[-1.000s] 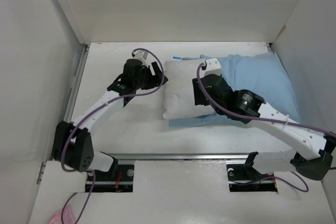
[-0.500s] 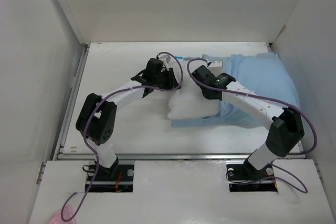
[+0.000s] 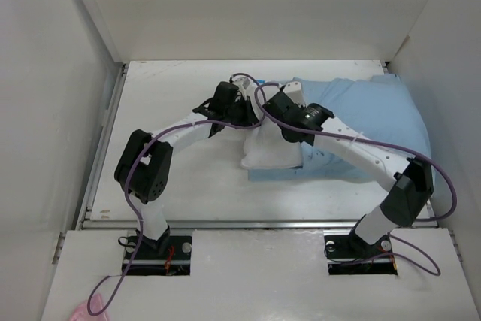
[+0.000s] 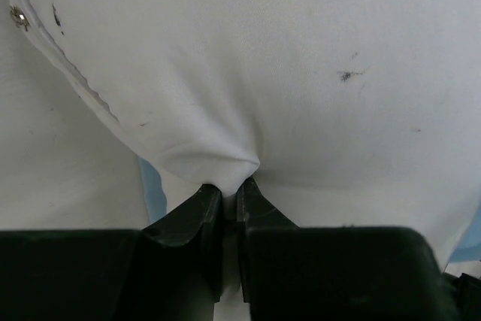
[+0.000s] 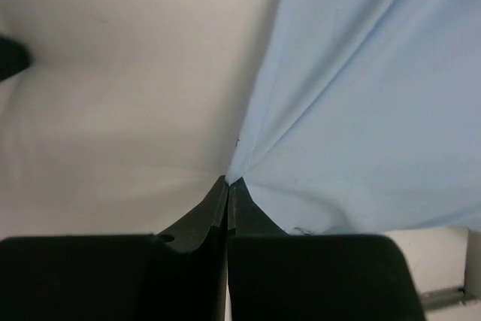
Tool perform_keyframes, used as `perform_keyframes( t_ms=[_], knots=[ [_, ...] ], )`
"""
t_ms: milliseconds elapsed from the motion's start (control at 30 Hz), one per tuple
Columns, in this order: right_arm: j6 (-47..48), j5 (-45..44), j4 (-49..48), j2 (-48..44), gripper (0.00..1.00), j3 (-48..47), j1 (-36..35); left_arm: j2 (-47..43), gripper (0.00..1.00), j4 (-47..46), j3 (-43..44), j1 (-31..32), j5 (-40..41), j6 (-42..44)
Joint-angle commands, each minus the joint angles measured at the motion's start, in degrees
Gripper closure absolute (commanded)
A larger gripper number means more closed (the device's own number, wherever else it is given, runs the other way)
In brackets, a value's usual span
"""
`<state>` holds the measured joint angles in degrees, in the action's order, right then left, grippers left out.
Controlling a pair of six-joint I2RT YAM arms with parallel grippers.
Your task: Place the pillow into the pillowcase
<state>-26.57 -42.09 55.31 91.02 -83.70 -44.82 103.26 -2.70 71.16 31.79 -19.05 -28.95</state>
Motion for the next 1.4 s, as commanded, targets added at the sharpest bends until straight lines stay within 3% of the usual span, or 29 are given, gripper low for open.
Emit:
perform_keyframes(
  t_ms=[0, 100, 133, 233, 367, 500, 667, 700, 733, 800, 833, 900, 1000, 1033, 1067, 1133, 1167, 1200, 1267, 1367],
  knots=[
    [6.33, 11.53, -6.07, -4.88, 1.0, -1.83, -0.89, -1.66, 1.0, -2.31, 1.18, 0.64, -0.2, 1.09],
    [11.26, 23.32, -17.05, -6.74, 1.0, 0.29, -0.89, -2.71, 1.0, -2.93, 0.65, 0.64, -1.34, 1.09],
    [12.14, 31.54, -19.43, -6.74, 1.0, 0.29, -0.89, -2.72, 1.0, -3.8, 0.13, 0.64, -2.13, 0.57],
    [14.52, 46.75, -27.69, -0.95, 1.0, -2.16, -0.89, -4.29, 1.0, -5.9, -0.58, 0.64, -5.38, 0.04],
    [15.93, 57.6, -31.93, 10.12, 1.0, -14.78, -1.41, -7.63, 1.0, -7.31, -2.78, 1.87, -6.7, -1.28],
    [18.73, 65.11, -32.8, 13.4, 1.0, -17.64, -1.94, -11.23, 1.0, -6.18, -6.72, 3.19, -2.66, -2.16],
    [19.98, 59.15, -35.01, 5.76, 0.97, -10.44, -1.94, -16.41, 1.0, -4.87, -11.12, 2.49, 0.05, -2.78],
    [19.98, 57.31, -34.22, 4.61, 0.9, -8.86, -1.94, -17.21, 1.0, -3.55, -11.73, 1.09, 0.76, -2.78],
    [19.98, 56.07, -32.39, 2.51, 0.69, -8.33, -1.94, -18.0, 1.0, -2.93, -13.22, 0.47, 0.77, -2.78],
    [18.49, 53.53, -30.27, 0.22, 0.44, -7.01, -1.94, -20.72, 1.0, -1.61, -14.72, -0.32, 3.83, -2.78],
    [17.44, 50.12, -29.04, -1.01, 0.22, -6.04, -1.94, -21.52, 1.0, -0.39, -15.34, -0.85, 4.89, -2.78],
    [14.2, 46.42, -25.88, -4.88, 0.04, -5.33, -1.94, -23.53, 1.0, 0.41, -16.92, -1.46, 6.39, -2.78],
    [8.93, 34.56, -19.12, -10.5, 0.0, -4.45, -1.42, -24.34, 0.74, 3.05, -16.93, -2.96, 7.87, -2.78],
    [6.9, 31.31, -17.27, -11.99, 0.0, -3.67, -1.41, -25.73, 0.56, 3.66, -16.32, -3.48, 8.84, -2.78],
    [4.97, 26.4, -15.69, -13.58, 0.0, -2.1, -1.41, -25.74, 0.49, 4.97, -15.79, -3.49, 10.33, -2.78],
    [-2.47, 22.77, -10.15, -18.32, 0.0, -0.25, -0.1, -27.14, 0.37, 6.64, -14.74, -4.02, 13.86, -2.78],
    [-4.79, 21.27, -8.39, -19.9, 0.0, 2.29, 1.65, -27.85, 0.25, 8.31, -14.12, -4.8, 14.47, -2.0],
    [-8.99, 21.26, -5.5, -22.96, 0.0, 3.88, 2.79, -28.64, 0.23, 8.32, -13.59, -5.5, 15.87, -1.99],
    [-13.23, 20.56, -2.85, -25.71, 0.0, 7.13, 5.17, -28.64, 0.0, 8.94, -12.27, -6.03, 16.5, -1.99],
    [-19.63, 18.19, 1.81, -29.49, 0.0, 12.94, 9.91, -26.9, 0.0, 7.63, -8.24, -6.65, 14.84, -2.17]
  ],
)
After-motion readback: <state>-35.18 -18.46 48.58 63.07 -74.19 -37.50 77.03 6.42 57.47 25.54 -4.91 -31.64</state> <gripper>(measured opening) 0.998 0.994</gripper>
